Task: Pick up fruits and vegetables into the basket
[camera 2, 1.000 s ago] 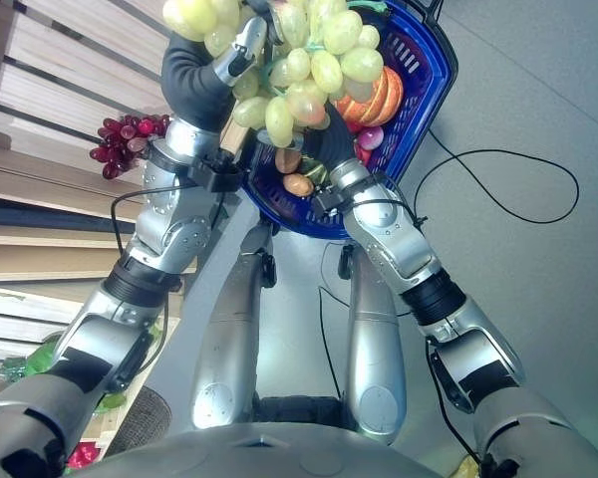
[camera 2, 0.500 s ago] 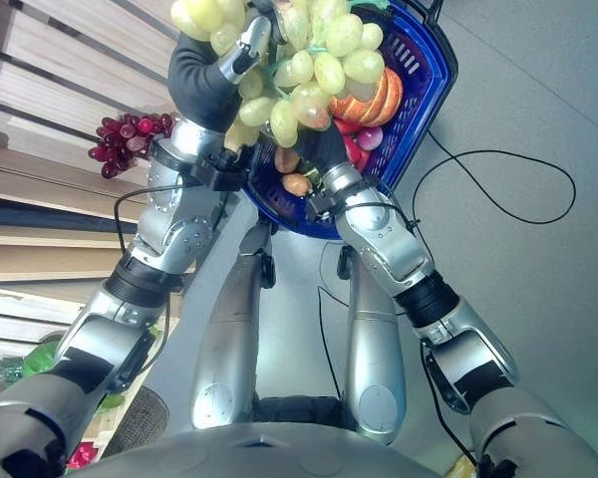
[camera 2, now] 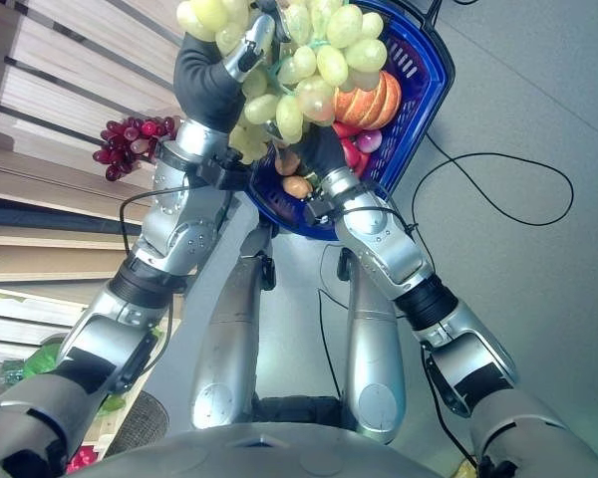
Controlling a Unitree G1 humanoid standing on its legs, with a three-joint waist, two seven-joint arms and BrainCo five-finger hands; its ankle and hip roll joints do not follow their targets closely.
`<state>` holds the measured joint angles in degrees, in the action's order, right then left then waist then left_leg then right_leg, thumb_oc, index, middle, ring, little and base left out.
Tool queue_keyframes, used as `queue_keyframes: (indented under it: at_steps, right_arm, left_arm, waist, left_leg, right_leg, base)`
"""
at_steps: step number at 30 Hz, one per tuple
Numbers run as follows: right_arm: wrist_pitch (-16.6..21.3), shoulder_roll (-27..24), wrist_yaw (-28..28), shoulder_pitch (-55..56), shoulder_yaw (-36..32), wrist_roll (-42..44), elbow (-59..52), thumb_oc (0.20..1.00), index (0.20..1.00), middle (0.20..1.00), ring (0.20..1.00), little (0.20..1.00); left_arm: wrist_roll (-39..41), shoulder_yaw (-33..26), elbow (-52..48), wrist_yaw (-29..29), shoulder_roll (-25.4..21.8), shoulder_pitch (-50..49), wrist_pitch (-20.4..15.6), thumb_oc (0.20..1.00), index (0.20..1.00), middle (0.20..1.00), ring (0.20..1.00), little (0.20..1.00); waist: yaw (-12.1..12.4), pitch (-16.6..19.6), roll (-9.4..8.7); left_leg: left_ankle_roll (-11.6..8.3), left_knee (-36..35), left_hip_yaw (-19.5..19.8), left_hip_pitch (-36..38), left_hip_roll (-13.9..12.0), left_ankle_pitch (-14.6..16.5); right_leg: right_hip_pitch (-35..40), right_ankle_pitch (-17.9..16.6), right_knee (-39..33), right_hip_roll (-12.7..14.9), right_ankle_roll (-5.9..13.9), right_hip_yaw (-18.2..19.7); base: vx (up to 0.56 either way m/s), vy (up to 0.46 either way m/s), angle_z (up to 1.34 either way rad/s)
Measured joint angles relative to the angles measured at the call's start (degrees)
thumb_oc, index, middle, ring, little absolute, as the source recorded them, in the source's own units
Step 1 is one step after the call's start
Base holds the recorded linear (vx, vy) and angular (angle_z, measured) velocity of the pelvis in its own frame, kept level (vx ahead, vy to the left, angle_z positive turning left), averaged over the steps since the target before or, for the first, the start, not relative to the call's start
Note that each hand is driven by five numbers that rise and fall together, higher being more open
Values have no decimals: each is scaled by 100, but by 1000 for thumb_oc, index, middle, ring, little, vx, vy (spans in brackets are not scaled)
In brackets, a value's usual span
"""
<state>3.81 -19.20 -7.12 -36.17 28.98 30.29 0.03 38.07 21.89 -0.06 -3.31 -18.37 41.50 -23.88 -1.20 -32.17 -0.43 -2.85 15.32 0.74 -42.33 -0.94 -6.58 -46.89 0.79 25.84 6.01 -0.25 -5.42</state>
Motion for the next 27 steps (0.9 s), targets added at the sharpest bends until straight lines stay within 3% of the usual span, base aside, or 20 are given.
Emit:
queue_keyframes:
  at_steps: [5, 15, 27]
  right_arm:
    - [6, -8, -3, 8, -58, 1, 3, 200, 200, 200, 200, 200]
    - [60, -27, -48, 21, -331, 13, 18, 200, 200, 200, 200, 200]
    - [123, -32, -124, 54, -453, 0, 148, 200, 200, 200, 200, 200]
  left_arm:
    - [-387, 32, 0, 472, -24, -23, -2, 1000, 1000, 1000, 1000, 1000]
    - [-1916, -165, 25, 2059, -321, -140, -5, 1000, 1000, 1000, 1000, 1000]
    - [-2714, -396, 151, 2875, -437, -238, -1, 1000, 1000, 1000, 1000, 1000]
  waist:
    - [46, 0, 0]
    - [131, 0, 0]
    - [211, 1, 1]
  left_leg:
    - [16, -32, -4, -3, 8, -28]
    - [22, -58, -2, 7, 14, -41]
    - [-10, -67, -9, 0, 18, -37]
  right_leg:
    - [-14, 2, -6, 9, 4, -7]
    - [-19, 7, 16, 18, 8, -15]
    - [-59, 16, 61, 29, 1, -6]
  base:
    - [0, 0, 0]
    - [0, 0, 0]
    - [0, 0, 0]
